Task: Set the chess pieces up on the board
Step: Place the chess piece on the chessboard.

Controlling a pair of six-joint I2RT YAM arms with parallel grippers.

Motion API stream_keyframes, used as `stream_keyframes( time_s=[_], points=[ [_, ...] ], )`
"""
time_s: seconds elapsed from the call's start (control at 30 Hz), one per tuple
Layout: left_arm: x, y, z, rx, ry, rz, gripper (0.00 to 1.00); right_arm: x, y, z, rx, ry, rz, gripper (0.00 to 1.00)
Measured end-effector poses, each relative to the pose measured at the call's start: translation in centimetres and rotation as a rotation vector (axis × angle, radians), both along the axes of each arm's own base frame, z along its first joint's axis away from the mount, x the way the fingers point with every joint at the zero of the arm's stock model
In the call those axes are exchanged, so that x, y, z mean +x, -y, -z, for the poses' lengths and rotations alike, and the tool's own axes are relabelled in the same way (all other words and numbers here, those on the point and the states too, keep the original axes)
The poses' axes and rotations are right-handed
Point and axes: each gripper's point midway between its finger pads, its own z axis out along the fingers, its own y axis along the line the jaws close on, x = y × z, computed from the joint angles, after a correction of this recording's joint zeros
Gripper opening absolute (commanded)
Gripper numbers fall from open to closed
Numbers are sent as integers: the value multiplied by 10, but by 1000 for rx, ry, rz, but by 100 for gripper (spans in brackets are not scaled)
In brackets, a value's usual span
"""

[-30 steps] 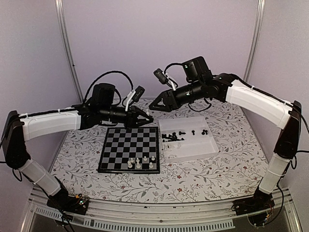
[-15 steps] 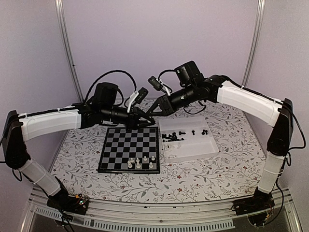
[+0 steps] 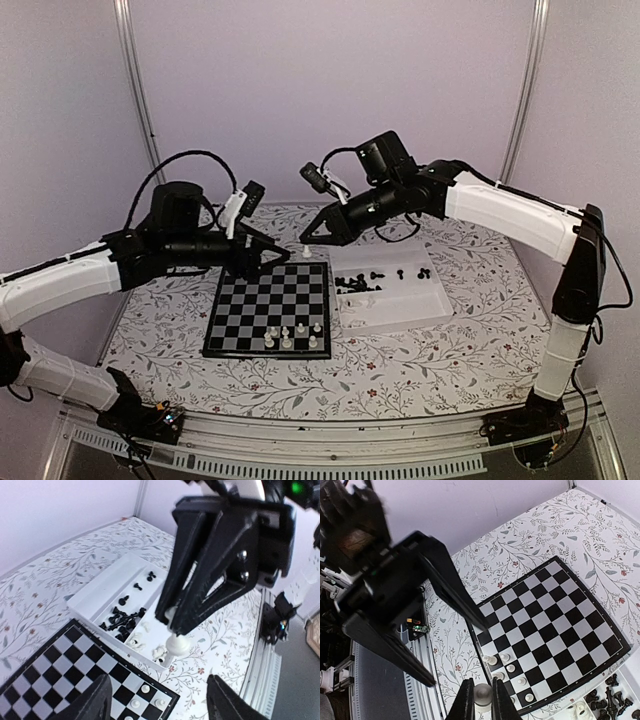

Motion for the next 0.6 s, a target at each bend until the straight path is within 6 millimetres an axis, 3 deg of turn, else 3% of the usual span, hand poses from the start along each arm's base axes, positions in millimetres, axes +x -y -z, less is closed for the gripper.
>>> stream_keyframes(
  time_s=[0.1,0.2,0.27,0.43,0.47,0.5,0.6],
  points=[
    [-10,-37,-23,-54,17,-139,82,-5,-9,1,-12,45,9,0],
    [-11,-70,-44,-115,34,-281,85,-19,-24,3,-21,93,-6,0],
    [-6,-88,-46,-123,19,-367,85,-32,-37,8,-31,120,-31,0],
    [15,-130,-16,-39,-76,-599,86,-66,-67,37,-58,163,-110,0],
    [17,-137,-8,-14,-98,-637,89,-74,-71,43,-62,162,-125,0],
    [17,-142,-4,2,-109,-659,97,-79,-73,47,-65,161,-135,0],
    [15,-155,2,25,-137,-725,99,-89,-84,54,-70,183,-153,0]
  ],
)
